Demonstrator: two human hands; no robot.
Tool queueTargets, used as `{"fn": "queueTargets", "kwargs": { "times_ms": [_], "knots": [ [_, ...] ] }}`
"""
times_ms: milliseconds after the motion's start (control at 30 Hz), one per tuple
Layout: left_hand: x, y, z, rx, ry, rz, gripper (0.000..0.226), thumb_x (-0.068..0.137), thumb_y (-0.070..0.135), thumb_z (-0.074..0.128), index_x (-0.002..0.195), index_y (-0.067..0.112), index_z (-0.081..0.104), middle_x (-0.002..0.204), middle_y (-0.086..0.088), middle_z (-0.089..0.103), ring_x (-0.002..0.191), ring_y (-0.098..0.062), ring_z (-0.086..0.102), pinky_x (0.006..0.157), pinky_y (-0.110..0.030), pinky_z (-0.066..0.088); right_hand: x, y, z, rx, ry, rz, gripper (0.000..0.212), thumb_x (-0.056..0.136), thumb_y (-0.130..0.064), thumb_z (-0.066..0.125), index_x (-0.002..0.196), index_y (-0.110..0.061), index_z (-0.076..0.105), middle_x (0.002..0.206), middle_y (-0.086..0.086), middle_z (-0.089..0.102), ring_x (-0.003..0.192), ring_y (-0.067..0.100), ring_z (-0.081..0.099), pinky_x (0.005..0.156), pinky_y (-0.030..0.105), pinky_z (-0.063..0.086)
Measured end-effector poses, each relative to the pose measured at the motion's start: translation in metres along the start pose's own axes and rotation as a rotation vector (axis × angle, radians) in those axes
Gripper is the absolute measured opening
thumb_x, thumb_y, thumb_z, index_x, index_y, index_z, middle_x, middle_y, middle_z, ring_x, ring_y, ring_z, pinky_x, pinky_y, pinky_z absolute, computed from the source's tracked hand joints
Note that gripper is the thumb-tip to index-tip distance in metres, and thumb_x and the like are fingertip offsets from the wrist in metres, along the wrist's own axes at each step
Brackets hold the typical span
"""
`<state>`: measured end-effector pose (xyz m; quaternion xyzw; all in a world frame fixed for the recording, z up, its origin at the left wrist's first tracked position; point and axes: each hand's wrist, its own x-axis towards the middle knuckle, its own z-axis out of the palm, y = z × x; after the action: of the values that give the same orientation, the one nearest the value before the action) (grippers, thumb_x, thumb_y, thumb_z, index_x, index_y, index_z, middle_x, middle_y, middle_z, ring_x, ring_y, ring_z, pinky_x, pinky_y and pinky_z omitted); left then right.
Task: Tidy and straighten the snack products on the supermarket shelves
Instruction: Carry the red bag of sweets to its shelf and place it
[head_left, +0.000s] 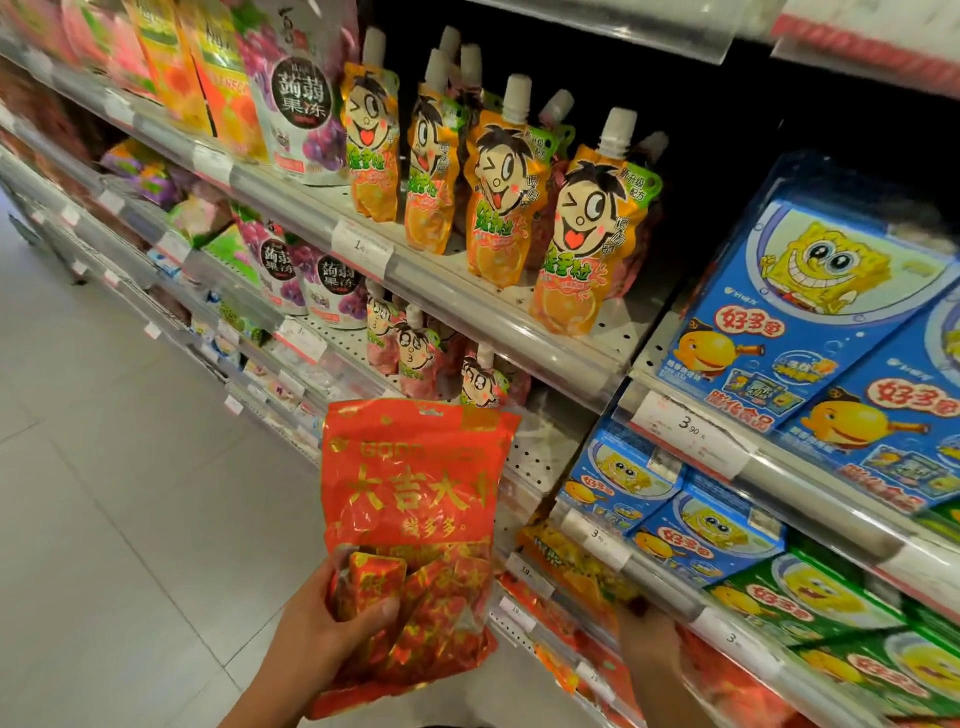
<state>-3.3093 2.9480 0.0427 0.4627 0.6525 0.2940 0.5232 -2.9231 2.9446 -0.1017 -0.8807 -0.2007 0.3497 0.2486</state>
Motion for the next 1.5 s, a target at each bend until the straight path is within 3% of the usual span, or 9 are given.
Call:
{"fn": "queueTargets", "kwargs": {
  "times_ms": [200,400,500,633,767,900,1167,1333,1500],
  "knots": [
    [-0.002,0.011,-0.007,-0.061,-0.05,0.088,0.082,0.036,0.07,0.082,0.109,0.052,0.049,0.105,0.021,0.065,0.094,0.004,0.06,0.074,-0.012,0.045,-0.076,-0.029,-0.004,0.1,-0.123,0.115,0.037,0.093,-0.032,0.069,0.104,0.003,0.064,0.077,0.009,0.065,0.063,0.021,0.063,0.053,0.03,0.055],
    [-0.003,0.007,-0.014,-0.058,-0.122,0.166,0.066,0.053,0.06,0.091,0.106,0.052,0.052,0.096,0.019,0.07,0.093,0.001,0.063,0.075,-0.012,0.045,-0.153,-0.064,-0.01,0.011,-0.54,-0.154,0.021,0.095,-0.027,0.066,0.113,-0.016,0.068,0.099,0.006,0.075,0.075,0.017,0.069,0.064,0.029,0.049],
    [-0.005,-0.004,-0.018,-0.043,-0.203,0.15,0.091,0.031,0.078,0.086,0.111,0.054,0.049,0.101,0.021,0.067,0.094,0.004,0.062,0.079,-0.02,0.047,-0.198,-0.074,-0.02,-0.01,-0.481,-0.395,0.018,0.097,-0.042,0.064,0.113,-0.032,0.064,0.109,-0.01,0.072,0.093,0.006,0.071,0.078,0.027,0.057],
    [-0.009,-0.02,-0.014,-0.03,-0.342,0.118,0.102,0.04,0.069,0.088,0.131,0.042,0.049,0.113,0.013,0.069,0.1,-0.006,0.067,0.08,-0.026,0.052,-0.254,-0.08,-0.028,0.31,-0.524,-0.355,0.034,0.091,-0.044,0.067,0.123,-0.037,0.059,0.112,-0.024,0.071,0.104,-0.003,0.068,0.08,0.021,0.056],
    [-0.03,-0.015,0.003,-0.035,-0.434,0.175,0.081,0.06,0.047,0.095,0.128,0.038,0.052,0.11,0.008,0.071,0.091,0.005,0.069,0.069,-0.013,0.054,-0.274,-0.058,-0.034,0.411,-0.509,-0.337,0.056,0.086,-0.044,0.077,0.134,-0.044,0.05,0.127,-0.018,0.067,0.114,0.003,0.066,0.085,0.023,0.058],
    [-0.059,-0.008,0.026,-0.038,-0.509,0.208,0.065,0.069,0.027,0.094,0.115,0.041,0.049,0.098,0.034,0.07,0.091,0.017,0.064,0.069,-0.005,0.05,-0.28,-0.025,-0.045,0.484,-0.361,-0.34,0.068,0.079,-0.039,0.086,0.137,-0.035,0.051,0.126,-0.012,0.07,0.114,0.008,0.068,0.098,0.037,0.057],
    [-0.132,-0.009,0.105,0.032,-0.629,0.222,0.097,0.035,0.069,0.09,0.119,0.04,0.052,0.108,0.024,0.071,0.104,0.008,0.065,0.077,-0.009,0.051,-0.279,0.075,-0.12,0.599,-0.151,-0.353,0.054,0.077,-0.039,0.086,0.124,-0.03,0.062,0.11,-0.012,0.076,0.1,0.011,0.073,0.082,0.029,0.061],
    [-0.198,-0.02,0.185,0.094,-0.785,0.161,0.082,0.066,0.046,0.092,0.133,0.035,0.047,0.123,0.009,0.068,0.109,-0.008,0.068,0.075,-0.015,0.056,-0.276,0.163,-0.188,0.613,-0.102,-0.289,0.049,0.077,-0.046,0.084,0.119,-0.028,0.064,0.104,-0.001,0.076,0.091,0.023,0.073,0.076,0.04,0.06],
    [-0.258,-0.024,0.254,0.179,-0.9,0.184,0.063,0.082,0.019,0.081,0.135,0.029,0.048,0.124,0.008,0.068,0.107,0.004,0.067,0.077,-0.012,0.053,-0.277,0.242,-0.242,0.699,-0.033,-0.187,0.044,0.08,-0.037,0.085,0.117,-0.024,0.064,0.1,0.007,0.075,0.071,0.011,0.069,0.055,0.024,0.051]
  ]
}}
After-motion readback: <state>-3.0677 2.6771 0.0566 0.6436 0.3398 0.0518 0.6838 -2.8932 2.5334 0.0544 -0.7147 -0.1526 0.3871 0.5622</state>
